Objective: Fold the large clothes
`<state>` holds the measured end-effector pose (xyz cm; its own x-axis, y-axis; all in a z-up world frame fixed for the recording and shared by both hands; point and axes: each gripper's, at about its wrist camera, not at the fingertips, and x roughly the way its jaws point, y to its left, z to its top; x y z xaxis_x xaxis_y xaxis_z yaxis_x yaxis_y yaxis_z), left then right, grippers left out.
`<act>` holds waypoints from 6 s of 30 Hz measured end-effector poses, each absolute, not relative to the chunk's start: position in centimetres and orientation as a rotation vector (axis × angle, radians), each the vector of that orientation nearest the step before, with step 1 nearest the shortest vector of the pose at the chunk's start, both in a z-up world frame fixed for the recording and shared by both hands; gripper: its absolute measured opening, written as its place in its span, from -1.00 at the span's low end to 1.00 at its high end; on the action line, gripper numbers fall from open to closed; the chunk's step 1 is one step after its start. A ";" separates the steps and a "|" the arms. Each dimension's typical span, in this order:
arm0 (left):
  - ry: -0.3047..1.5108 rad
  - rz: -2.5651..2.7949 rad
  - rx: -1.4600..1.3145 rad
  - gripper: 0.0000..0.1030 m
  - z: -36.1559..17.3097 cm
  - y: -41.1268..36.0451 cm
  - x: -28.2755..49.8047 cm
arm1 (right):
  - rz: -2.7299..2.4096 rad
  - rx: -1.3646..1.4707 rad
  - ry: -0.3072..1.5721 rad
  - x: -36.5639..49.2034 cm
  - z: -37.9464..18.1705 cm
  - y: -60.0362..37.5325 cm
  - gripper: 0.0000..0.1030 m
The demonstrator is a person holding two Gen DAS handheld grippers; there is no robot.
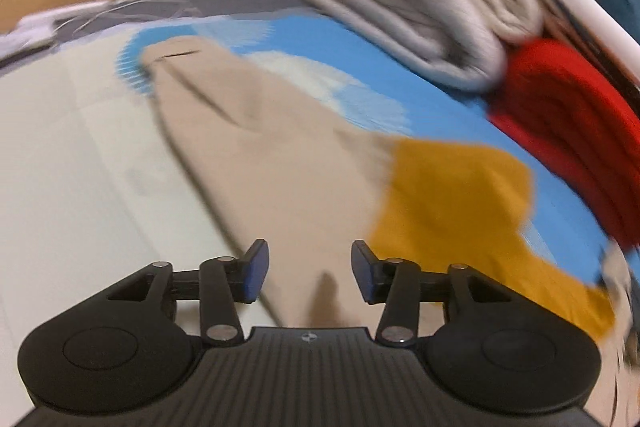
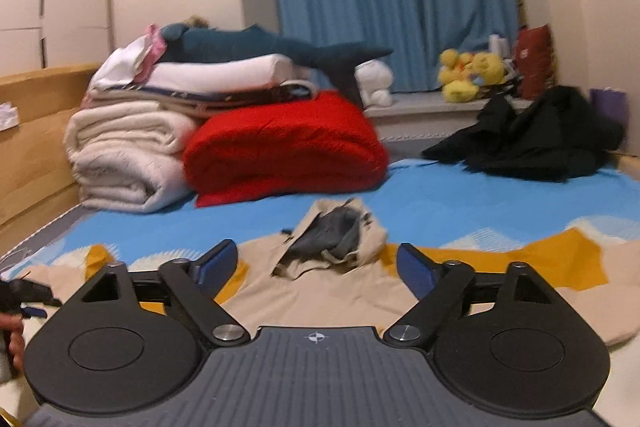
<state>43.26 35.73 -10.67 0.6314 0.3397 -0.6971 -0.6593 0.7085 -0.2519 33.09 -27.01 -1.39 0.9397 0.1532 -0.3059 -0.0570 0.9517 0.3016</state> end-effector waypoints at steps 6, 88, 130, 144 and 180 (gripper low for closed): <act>0.649 0.730 -0.620 0.16 -12.7 41.2 42.5 | 0.148 0.272 0.426 34.2 -3.1 -26.5 -0.42; 1.074 0.221 -0.288 0.18 -9.6 12.6 45.8 | -0.283 0.898 0.873 37.7 -15.2 -32.6 -0.60; 1.046 0.232 -0.217 0.21 -8.7 11.2 45.8 | -0.373 1.045 0.804 40.0 -17.3 -39.0 -0.41; 1.064 0.160 -0.207 0.21 -9.2 9.8 45.8 | -0.515 0.867 0.730 38.6 -14.6 -39.6 -0.78; 1.105 0.107 -0.156 0.31 -11.4 7.3 45.8 | -0.715 1.026 0.575 32.6 -23.2 -67.0 -0.16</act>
